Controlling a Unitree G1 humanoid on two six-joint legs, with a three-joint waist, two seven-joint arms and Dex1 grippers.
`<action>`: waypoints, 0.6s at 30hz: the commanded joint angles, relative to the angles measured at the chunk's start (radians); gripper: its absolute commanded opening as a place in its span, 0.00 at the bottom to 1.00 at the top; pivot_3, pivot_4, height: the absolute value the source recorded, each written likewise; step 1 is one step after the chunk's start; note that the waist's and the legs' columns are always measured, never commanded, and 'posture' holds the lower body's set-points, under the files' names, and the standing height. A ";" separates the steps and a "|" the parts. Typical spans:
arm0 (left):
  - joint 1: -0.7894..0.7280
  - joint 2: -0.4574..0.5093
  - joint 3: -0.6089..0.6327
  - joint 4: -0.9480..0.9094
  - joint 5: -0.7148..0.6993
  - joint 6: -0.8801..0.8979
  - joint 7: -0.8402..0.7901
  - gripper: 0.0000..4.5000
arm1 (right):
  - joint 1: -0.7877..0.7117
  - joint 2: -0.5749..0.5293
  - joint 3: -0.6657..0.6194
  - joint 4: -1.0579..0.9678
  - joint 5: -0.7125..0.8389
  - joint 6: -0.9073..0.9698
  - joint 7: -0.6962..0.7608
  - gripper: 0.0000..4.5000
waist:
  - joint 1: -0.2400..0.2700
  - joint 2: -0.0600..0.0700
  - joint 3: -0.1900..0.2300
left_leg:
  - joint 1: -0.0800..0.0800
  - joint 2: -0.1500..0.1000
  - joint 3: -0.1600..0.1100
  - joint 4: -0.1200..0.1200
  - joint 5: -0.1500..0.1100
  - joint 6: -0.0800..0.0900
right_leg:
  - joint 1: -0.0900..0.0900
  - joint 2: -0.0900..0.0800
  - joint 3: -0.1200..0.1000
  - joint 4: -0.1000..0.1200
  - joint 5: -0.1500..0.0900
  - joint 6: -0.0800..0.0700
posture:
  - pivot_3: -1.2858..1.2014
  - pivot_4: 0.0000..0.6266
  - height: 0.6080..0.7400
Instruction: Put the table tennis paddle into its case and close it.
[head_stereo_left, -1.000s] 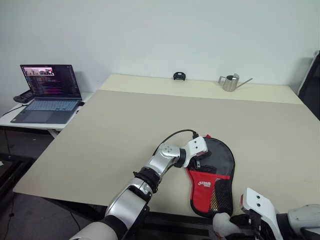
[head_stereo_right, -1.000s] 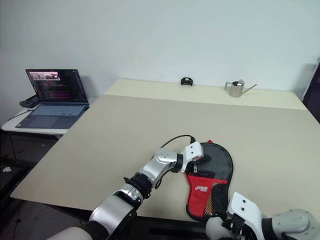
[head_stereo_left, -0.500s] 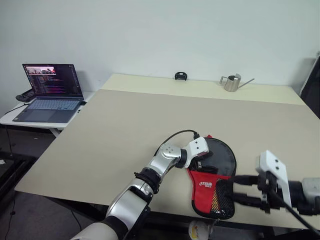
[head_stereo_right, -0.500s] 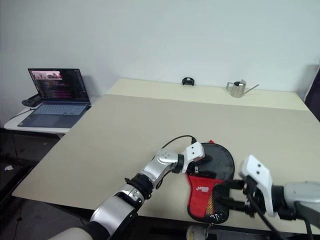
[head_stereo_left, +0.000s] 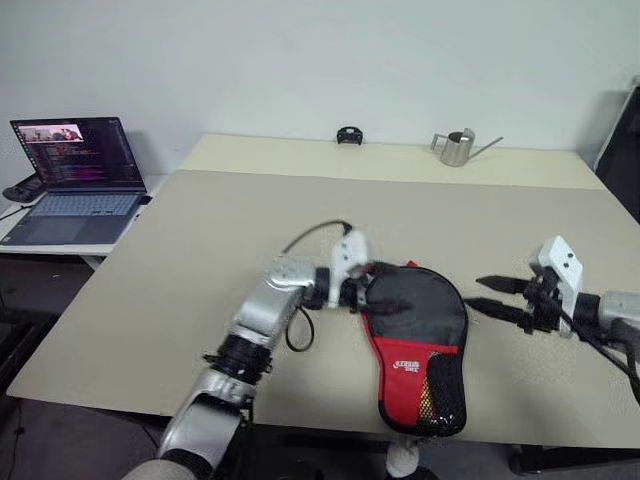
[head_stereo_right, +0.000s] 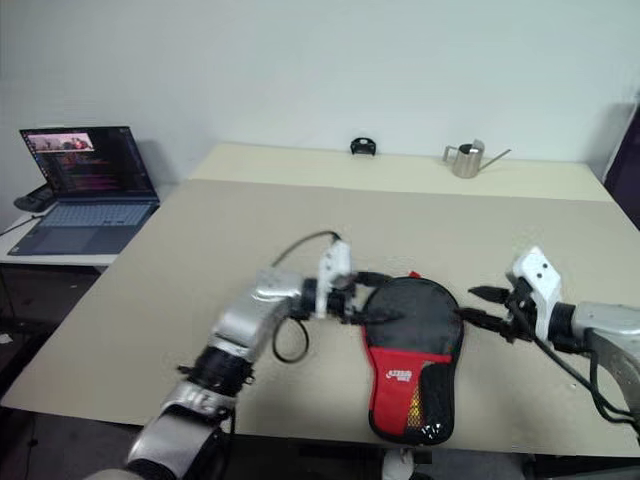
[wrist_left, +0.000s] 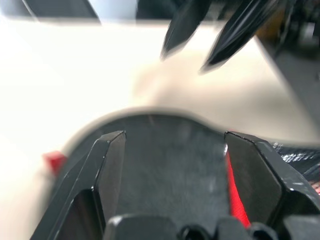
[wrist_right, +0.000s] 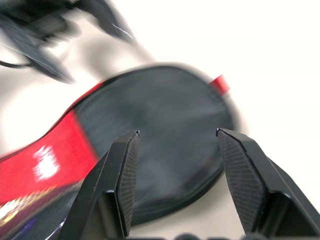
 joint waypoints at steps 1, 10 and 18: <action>0.067 0.059 0.078 -0.127 -0.076 0.122 0.053 0.76 | -0.086 0.033 0.030 0.142 -0.068 -0.129 0.052 0.60 | -0.001 0.001 0.000 | 0.001 0.000 0.000 0.000 0.000 0.000 | 0.000 0.000 0.000 0.000 0.000 0.000 | 0.52 0.24 1.00; 0.301 0.183 0.243 -0.347 -0.100 0.214 0.276 0.76 | -0.306 0.068 0.082 0.576 -0.206 -0.302 0.148 0.60 | 0.007 0.004 0.005 | 0.000 0.000 0.000 0.001 0.000 -0.001 | 0.000 0.000 0.000 0.000 0.000 0.000 | 0.52 0.24 1.00; 0.386 0.244 0.261 -0.388 -0.062 0.178 0.384 0.76 | -0.416 0.029 0.093 0.773 -0.296 -0.378 0.226 0.60 | 0.005 0.006 0.005 | 0.000 -0.001 0.001 0.000 0.001 -0.001 | 0.000 -0.002 0.000 0.001 0.000 0.000 | 0.52 0.24 1.00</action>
